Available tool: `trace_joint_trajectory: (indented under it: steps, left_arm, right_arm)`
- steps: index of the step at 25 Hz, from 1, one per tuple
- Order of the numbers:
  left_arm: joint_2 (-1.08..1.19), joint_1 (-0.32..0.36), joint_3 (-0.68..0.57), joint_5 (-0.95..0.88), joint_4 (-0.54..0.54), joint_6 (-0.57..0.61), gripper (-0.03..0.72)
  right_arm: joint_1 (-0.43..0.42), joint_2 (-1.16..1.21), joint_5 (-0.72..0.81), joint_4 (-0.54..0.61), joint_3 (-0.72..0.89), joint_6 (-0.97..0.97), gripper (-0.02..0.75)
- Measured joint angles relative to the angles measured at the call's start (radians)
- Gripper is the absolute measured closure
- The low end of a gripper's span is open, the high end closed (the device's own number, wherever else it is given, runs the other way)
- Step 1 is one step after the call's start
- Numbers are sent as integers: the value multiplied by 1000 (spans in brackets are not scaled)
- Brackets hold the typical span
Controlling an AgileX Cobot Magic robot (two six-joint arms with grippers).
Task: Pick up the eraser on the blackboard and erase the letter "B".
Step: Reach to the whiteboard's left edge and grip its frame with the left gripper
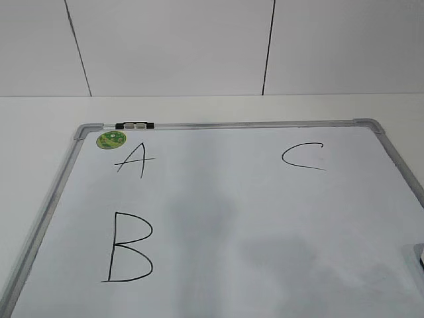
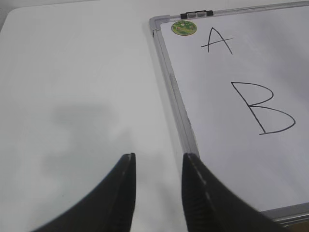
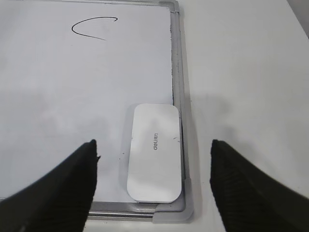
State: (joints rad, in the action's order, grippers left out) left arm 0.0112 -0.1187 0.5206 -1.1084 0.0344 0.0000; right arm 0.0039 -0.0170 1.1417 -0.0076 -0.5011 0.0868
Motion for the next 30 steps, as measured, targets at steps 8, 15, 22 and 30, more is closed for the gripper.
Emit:
trace_joint_trajectory:
  steps: [8,15,22,30]
  left_arm:
    - [0,0,0,0,0,0,446]
    - [0,0,0,0,0,0,447]
    - [0,0,0,0,-18,0,447]
    - [0,0,0,0,-20,0,447]
  right_arm:
    - [0,0,0,0,0,0,155]
    - [0,72,91,8,-33,-23,155]
    - [0,278,123,78,-80,-36,155]
    - [0,469,123,105,-169,-87,155]
